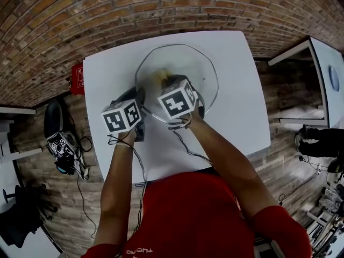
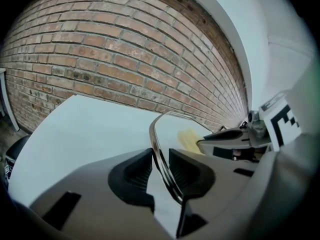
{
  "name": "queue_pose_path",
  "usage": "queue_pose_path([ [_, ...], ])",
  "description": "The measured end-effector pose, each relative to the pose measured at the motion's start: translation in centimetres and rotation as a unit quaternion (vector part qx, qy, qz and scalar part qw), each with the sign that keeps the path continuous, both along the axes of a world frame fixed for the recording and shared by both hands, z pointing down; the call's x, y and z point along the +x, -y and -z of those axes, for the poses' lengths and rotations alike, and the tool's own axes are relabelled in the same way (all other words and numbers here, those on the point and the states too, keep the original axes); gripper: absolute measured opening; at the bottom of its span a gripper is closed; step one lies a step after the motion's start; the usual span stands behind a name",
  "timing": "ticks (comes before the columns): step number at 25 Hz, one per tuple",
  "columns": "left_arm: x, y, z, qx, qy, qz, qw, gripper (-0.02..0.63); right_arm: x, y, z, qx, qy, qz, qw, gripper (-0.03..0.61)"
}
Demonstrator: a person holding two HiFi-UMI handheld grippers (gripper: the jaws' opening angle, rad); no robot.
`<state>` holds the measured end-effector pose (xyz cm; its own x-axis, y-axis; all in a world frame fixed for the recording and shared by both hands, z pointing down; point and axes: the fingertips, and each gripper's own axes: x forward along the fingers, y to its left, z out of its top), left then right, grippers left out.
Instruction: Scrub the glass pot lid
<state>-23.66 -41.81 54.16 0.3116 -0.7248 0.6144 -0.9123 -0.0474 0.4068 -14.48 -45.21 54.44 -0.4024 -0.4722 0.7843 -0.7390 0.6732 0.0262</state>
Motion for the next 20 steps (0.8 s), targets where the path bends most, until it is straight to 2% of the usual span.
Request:
queue_pose_path([
  [3,0.0,-0.1,0.0,-0.001,0.001,0.0,1.0,0.114,3.9,0.8,-0.3,-0.008,-0.012,-0.032,0.999,0.052],
  [9,0.0,-0.2,0.0,-0.001,0.003,-0.001,1.0,0.114,11.4,2.7,0.2,0.013,-0.05,-0.087,0.995,0.052],
  [12,0.2,-0.2,0.0,-0.002,0.004,0.0,1.0,0.114,13.9,3.1,0.6,0.027,-0.068,-0.104,0.992,0.052],
  [16,0.2,-0.2,0.1,-0.004,0.007,0.002,1.0,0.113,13.8,2.6,1.1,0.034,-0.065,-0.103,0.992,0.052],
  [20,0.4,-0.4,0.1,-0.004,0.005,0.006,1.0,0.114,9.8,-0.5,3.6,0.029,-0.016,-0.061,0.998,0.052],
])
